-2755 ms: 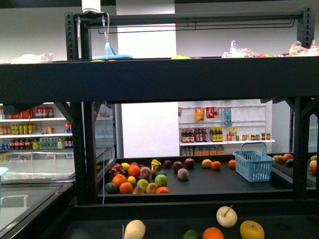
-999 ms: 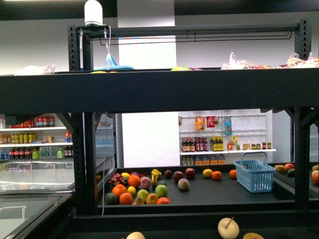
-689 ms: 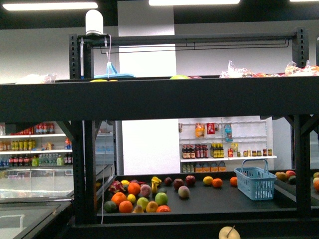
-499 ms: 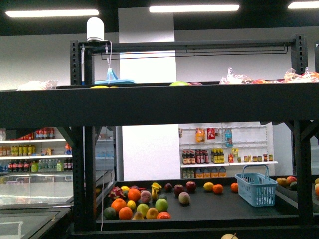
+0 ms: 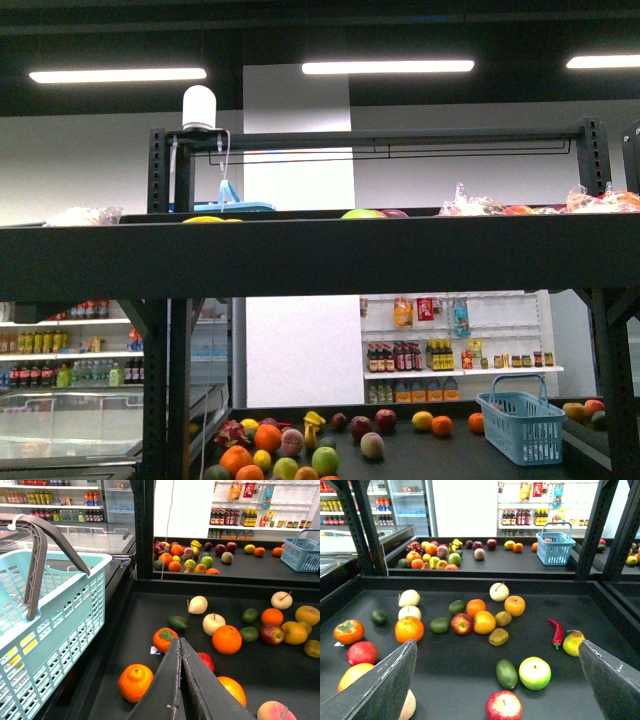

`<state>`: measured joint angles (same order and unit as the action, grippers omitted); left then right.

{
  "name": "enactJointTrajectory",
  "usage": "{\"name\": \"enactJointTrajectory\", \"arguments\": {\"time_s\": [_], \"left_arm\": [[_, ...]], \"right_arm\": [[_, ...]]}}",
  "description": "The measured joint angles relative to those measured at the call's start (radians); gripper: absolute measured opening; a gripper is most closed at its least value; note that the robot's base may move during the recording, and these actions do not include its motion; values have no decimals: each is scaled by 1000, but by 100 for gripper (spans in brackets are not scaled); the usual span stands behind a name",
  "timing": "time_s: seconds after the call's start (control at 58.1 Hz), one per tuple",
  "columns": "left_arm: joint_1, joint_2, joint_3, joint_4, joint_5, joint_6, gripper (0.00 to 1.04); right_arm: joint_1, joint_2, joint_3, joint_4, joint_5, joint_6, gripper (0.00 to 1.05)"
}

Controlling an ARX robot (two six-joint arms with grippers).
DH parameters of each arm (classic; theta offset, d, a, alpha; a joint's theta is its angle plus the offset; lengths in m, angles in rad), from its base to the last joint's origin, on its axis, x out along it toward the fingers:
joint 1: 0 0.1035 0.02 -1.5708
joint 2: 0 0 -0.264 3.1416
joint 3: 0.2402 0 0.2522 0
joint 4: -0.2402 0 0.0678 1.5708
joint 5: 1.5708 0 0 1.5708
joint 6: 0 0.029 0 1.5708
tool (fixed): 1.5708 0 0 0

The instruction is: Pick lemon from shelf

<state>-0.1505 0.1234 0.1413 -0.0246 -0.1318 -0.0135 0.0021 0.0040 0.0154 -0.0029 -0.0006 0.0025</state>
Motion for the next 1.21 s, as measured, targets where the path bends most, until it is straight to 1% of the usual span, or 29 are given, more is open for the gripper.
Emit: {"name": "enactJointTrajectory", "arguments": {"time_s": [0.017,0.052,0.086,0.121,0.189,0.551,0.637,0.827,0.964,0.982,1.188,1.205], "left_arm": [[26,-6,-5,0,45,1,3],[84,-16,-14,0,104,3,3],[122,-21,-22,0,114,3,3],[140,-30,-30,1,116,3,3],[143,-40,-43,6,130,3,3],[145,-78,-89,13,129,3,3],[145,-114,-127,19,129,3,3],[145,-118,-128,19,131,2,3],[145,-118,-128,19,131,3,32],[145,-118,-128,19,131,3,34],[145,-118,-128,19,131,3,75],[145,-118,-128,19,131,3,77]], "right_arm": [[0,0,0,0,0,0,97],[0,0,0,0,0,0,97],[0,0,0,0,0,0,97],[0,0,0,0,0,0,97],[0,0,0,0,0,0,97],[0,0,0,0,0,0,97],[0,0,0,0,0,0,97],[0,0,0,0,0,0,97],[0,0,0,0,0,0,97],[0,0,0,0,0,0,97],[0,0,0,0,0,0,97],[0,0,0,0,0,0,97]]}}
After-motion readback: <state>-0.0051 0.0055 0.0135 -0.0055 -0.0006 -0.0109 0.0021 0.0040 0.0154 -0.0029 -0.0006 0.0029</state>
